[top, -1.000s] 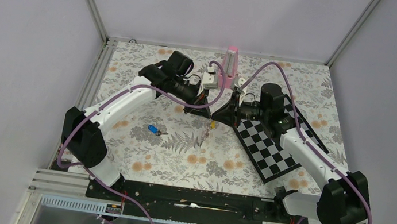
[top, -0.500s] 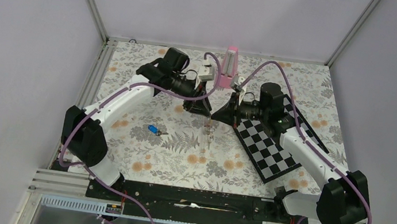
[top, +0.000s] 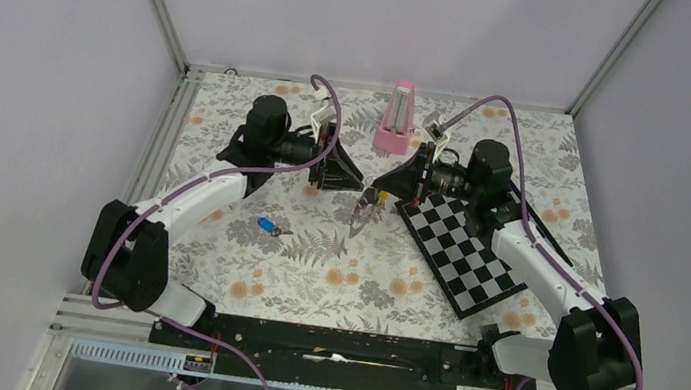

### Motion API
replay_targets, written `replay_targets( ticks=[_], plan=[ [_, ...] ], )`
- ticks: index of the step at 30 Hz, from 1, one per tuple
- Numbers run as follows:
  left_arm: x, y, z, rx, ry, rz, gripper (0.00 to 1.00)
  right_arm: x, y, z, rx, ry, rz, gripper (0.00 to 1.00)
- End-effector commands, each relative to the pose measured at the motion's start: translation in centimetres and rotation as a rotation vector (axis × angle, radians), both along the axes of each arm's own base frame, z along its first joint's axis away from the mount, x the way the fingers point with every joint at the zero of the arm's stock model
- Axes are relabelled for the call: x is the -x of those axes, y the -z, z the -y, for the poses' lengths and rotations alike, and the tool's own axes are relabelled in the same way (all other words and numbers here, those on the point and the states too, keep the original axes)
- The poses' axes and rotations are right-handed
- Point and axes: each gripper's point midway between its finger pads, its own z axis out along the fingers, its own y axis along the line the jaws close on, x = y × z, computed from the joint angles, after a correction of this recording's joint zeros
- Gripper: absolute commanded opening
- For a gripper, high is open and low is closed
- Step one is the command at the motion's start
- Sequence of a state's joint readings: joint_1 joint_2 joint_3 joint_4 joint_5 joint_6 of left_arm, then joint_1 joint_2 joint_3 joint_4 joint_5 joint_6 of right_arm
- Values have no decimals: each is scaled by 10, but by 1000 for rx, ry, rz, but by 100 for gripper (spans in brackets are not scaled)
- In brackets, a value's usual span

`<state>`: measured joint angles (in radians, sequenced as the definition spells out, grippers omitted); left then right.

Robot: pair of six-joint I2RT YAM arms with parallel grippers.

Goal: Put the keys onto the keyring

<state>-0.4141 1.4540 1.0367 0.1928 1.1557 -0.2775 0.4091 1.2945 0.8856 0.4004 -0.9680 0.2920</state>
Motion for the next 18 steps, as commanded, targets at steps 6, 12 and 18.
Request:
replay_targets(
  ticks=[6, 12, 18],
  plan=[
    [5, -32, 9, 118, 22, 68, 36, 3, -21, -3, -102, -33, 9, 0],
    [8, -27, 14, 111, 40, 51, 28, 3, -19, -2, -104, -32, 12, 0],
    [8, -23, 15, 107, 41, 42, 20, 3, -19, -2, -107, -30, 17, 0]
  ],
)
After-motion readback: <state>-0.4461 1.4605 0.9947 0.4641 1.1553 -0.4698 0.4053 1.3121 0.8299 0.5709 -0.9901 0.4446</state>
